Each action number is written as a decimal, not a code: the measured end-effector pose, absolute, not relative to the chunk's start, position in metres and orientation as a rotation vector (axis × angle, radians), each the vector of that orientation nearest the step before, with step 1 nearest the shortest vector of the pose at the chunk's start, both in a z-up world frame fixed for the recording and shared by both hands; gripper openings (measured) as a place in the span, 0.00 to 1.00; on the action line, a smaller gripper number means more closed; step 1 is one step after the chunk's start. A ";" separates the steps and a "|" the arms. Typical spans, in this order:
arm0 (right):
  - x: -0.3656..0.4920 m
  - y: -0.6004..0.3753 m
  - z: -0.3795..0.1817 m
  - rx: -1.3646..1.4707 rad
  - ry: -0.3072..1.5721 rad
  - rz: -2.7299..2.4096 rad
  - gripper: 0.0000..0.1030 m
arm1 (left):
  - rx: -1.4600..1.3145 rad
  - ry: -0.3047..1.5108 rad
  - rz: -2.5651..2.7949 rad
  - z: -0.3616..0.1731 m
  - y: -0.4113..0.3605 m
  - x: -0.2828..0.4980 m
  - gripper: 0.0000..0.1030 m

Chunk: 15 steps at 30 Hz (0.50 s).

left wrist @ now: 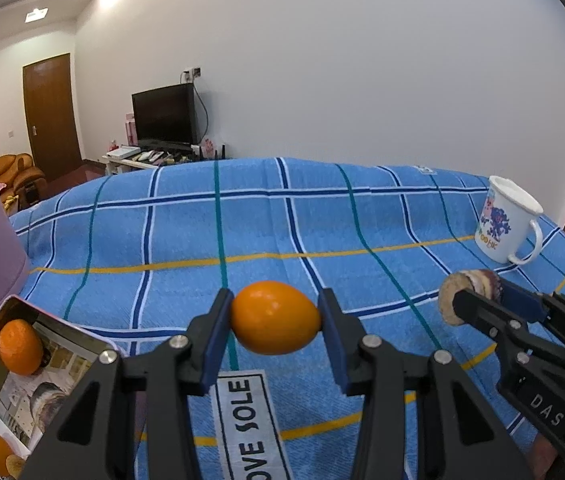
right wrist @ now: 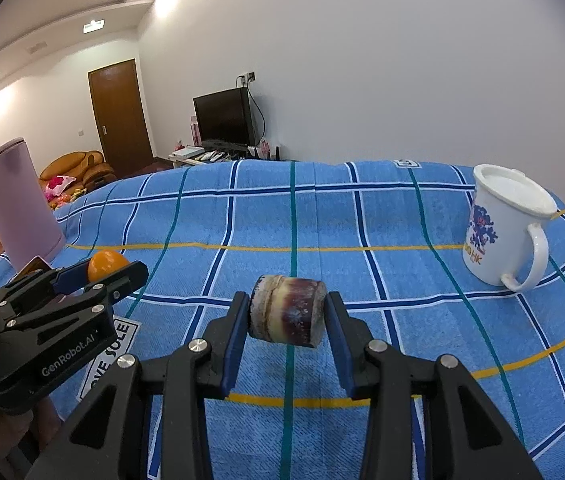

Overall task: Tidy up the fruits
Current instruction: 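Lift and carry the slice in the right tool and orange in the left tool to the tin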

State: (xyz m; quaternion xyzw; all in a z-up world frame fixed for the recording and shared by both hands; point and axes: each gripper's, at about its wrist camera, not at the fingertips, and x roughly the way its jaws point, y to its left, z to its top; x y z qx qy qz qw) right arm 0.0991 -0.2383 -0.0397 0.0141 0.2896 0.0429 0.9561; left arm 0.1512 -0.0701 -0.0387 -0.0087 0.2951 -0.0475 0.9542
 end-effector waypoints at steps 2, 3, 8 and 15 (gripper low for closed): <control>0.098 -0.238 -0.039 0.029 0.582 0.088 0.39 | -0.017 0.593 -0.097 -0.038 -0.070 0.150 0.44; 0.098 -0.238 -0.039 0.029 0.581 0.087 0.39 | -0.016 0.590 -0.096 -0.038 -0.070 0.150 0.44; 0.095 -0.238 -0.038 0.028 0.566 0.087 0.39 | -0.015 0.570 -0.095 -0.036 -0.070 0.147 0.44; 0.092 -0.236 -0.036 0.016 0.544 0.085 0.39 | -0.012 0.544 -0.092 -0.033 -0.069 0.142 0.44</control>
